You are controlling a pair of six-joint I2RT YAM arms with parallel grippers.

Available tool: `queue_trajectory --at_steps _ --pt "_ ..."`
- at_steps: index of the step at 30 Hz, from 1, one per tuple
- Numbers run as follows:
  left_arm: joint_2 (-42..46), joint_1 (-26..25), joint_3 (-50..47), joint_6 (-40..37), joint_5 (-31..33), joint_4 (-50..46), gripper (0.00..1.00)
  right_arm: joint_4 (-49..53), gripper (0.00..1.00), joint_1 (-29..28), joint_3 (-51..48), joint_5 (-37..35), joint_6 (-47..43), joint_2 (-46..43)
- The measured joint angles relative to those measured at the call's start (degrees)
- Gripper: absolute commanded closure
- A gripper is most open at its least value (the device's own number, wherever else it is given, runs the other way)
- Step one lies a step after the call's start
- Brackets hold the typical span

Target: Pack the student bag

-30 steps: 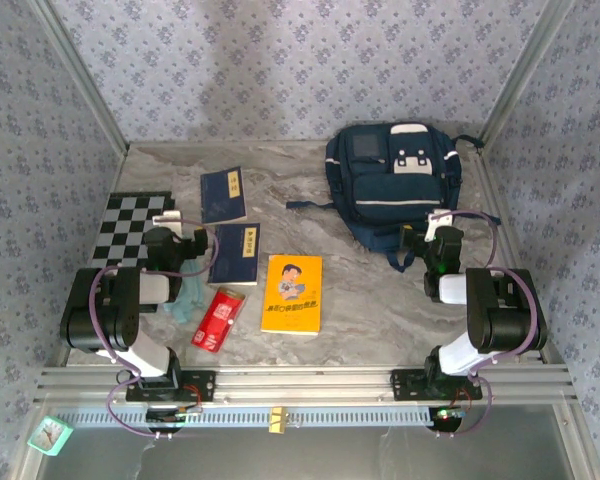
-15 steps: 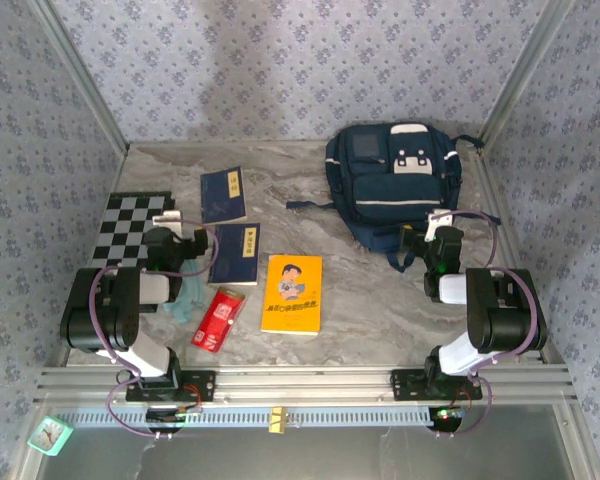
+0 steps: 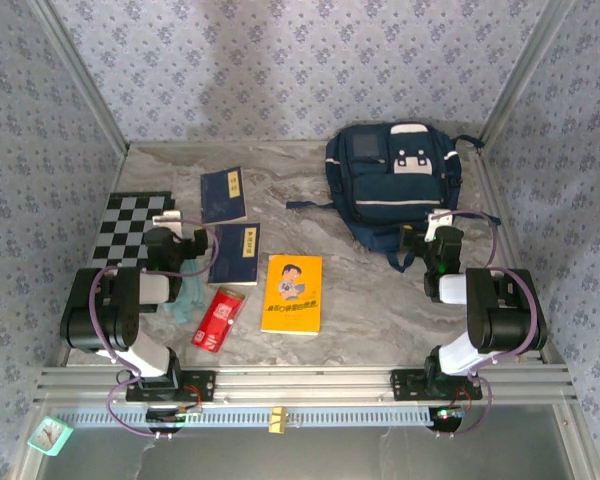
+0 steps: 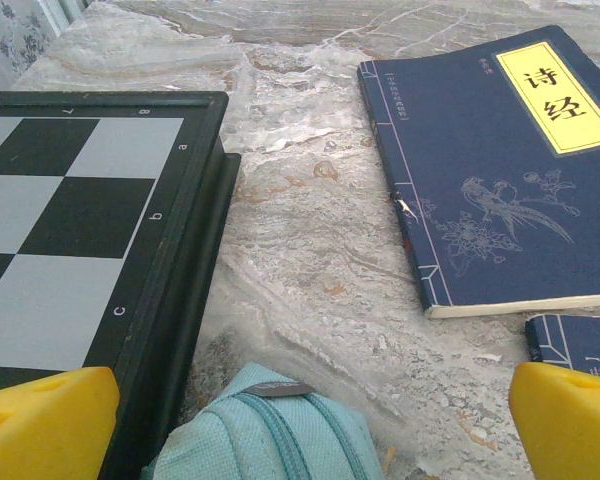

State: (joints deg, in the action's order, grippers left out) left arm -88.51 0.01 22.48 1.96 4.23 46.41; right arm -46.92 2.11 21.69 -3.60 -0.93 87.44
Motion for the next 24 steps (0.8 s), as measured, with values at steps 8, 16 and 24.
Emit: queue_trajectory --at_steps 8,16,24 --pt "1.07 0.0 1.29 -0.44 -0.94 -3.21 0.0 2.16 0.0 -0.24 0.0 -0.22 0.02 -2.38" --pt "11.06 0.0 1.79 -0.15 -2.34 -10.86 0.0 9.88 0.0 0.52 0.74 -0.68 1.46 -10.71" --pt "19.82 0.0 3.19 2.25 -7.98 -20.87 0.0 26.53 0.0 3.37 8.52 -0.48 12.02 -18.84"
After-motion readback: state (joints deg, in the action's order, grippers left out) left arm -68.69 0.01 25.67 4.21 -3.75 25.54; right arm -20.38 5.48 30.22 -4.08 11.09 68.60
